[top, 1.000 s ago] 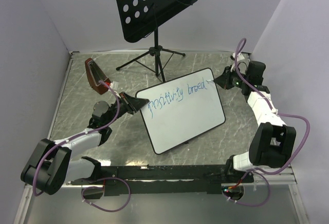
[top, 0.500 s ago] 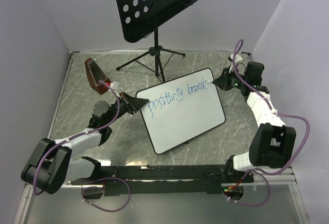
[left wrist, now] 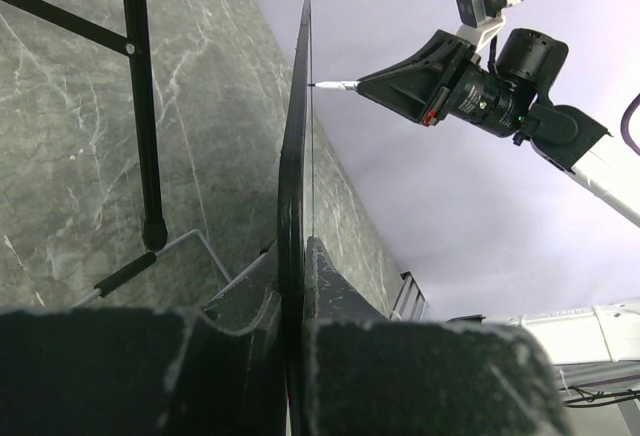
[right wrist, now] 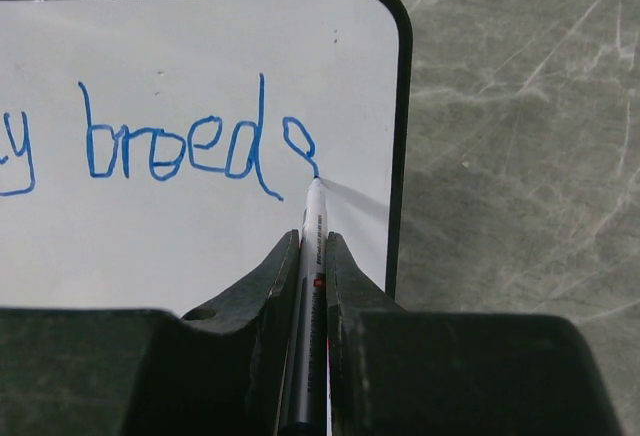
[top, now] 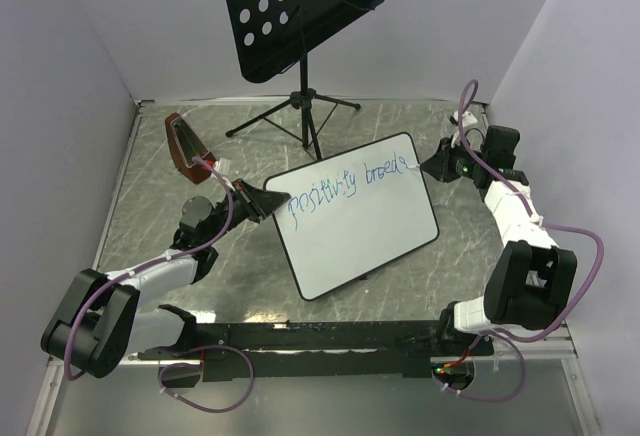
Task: Write a sentence on the whiteboard
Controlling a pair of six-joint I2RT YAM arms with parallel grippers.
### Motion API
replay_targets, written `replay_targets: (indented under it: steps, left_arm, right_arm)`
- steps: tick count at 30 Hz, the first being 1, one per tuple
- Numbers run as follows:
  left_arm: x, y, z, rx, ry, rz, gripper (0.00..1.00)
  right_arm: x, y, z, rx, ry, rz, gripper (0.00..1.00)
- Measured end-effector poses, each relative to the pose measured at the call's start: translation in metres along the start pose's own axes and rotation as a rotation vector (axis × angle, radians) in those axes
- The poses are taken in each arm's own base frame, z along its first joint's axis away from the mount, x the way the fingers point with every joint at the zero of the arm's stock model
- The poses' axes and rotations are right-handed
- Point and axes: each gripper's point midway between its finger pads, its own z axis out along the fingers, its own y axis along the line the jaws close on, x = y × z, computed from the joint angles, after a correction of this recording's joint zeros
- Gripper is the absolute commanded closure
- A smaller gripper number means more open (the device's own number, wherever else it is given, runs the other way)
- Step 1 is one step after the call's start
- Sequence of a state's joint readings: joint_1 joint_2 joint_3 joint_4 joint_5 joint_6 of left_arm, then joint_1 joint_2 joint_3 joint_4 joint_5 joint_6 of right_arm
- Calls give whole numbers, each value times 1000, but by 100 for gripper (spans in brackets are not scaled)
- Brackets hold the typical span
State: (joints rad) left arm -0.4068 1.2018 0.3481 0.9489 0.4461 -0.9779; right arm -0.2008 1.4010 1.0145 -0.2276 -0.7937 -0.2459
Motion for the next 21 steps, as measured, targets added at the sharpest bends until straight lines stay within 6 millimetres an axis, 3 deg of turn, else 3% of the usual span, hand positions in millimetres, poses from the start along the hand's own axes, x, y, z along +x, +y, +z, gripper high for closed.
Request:
replay_targets:
  steps: [7, 12, 17, 21]
  left_arm:
    - [0, -1, 0, 4, 0, 2, 99]
    - [0, -1, 1, 10, 1, 9, 99]
    - [0, -2, 1, 13, 1, 12, 99]
    - [0, -2, 1, 16, 0, 13, 99]
  right_arm:
    - [8, 11, -5, -23, 15, 9, 100]
    - [0, 28, -12, -61, -5, 4, 100]
    - [-23, 56, -31, -115, -73, -41, 100]
    - [-33, 94, -40, -211, -110, -108, 100]
